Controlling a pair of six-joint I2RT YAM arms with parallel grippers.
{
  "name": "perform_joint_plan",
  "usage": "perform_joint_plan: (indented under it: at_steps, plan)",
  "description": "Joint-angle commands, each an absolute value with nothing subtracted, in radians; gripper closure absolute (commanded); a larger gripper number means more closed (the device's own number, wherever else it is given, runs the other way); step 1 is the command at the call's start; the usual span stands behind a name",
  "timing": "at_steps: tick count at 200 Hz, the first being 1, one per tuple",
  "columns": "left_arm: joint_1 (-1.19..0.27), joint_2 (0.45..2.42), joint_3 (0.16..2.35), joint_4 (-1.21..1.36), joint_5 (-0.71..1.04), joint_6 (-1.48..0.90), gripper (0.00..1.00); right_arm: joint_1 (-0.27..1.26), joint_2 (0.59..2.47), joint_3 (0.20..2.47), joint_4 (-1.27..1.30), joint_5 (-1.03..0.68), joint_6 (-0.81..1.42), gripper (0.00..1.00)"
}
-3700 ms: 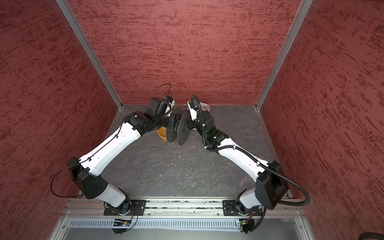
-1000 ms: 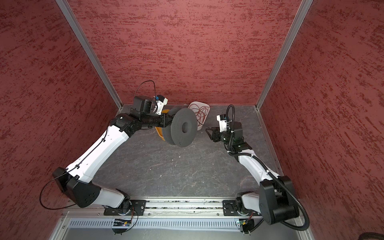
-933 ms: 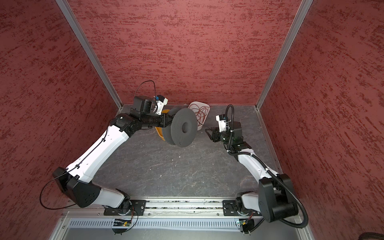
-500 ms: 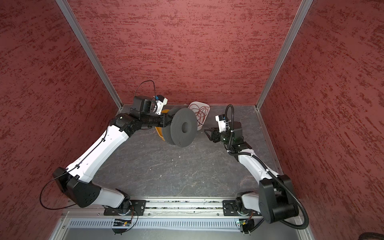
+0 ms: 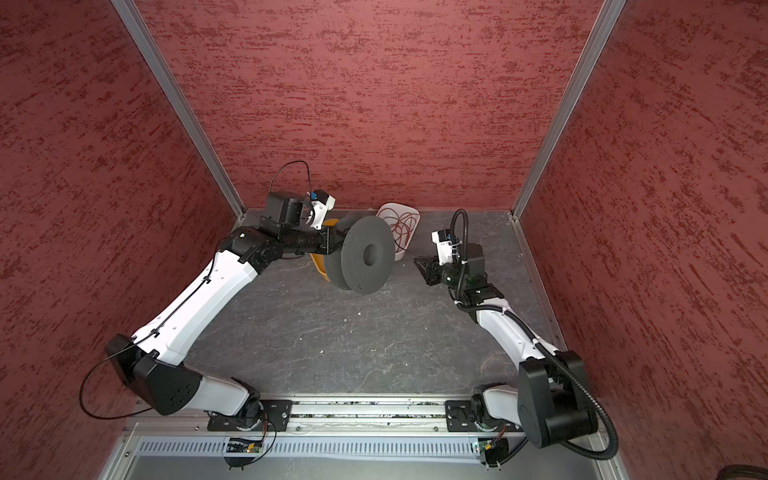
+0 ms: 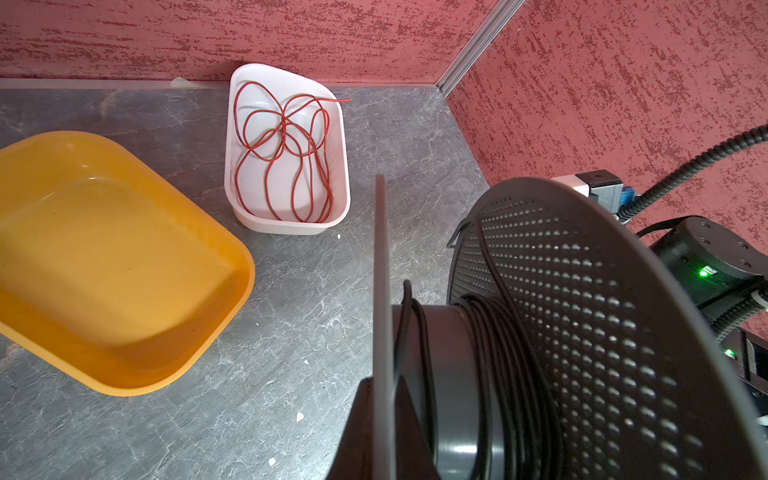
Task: Wrap the cables
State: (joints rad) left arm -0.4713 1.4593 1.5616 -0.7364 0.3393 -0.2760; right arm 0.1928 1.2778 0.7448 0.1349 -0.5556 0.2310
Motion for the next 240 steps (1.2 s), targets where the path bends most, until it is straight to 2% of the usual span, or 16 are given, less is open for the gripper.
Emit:
perform_joint_plan:
  at_steps: [1, 14, 61, 105, 169, 240]
  plan:
    - [-0.464, 1.45, 1.572, -0.677, 0.377, -0.289, 1.0, 0.191, 1.269, 0.779, 0.137, -0.544, 0.23, 0.89]
    - [-0.458, 1.453, 1.572, -0.67, 0.39, -0.298, 1.0, 0.191, 1.264, 0.777, 0.134, -0.529, 0.232, 1.0]
    - [-0.398, 1.472, 1.517, -0.54, 0.5, -0.423, 1.0, 0.208, 1.259, 0.681, 0.245, -0.518, 0.314, 1.0]
    - [-0.385, 1.528, 1.487, -0.409, 0.528, -0.558, 1.0, 0.329, 1.261, 0.643, 0.256, -0.416, 0.317, 1.0]
    - [-0.406, 1.594, 1.435, -0.25, 0.4, -0.707, 1.0, 0.578, 1.246, 0.66, 0.29, -0.233, 0.319, 1.0]
    - [-0.448, 1.635, 1.348, -0.084, 0.416, -0.801, 1.0, 0.652, 1.246, 0.574, 0.661, -0.186, 0.491, 1.0]
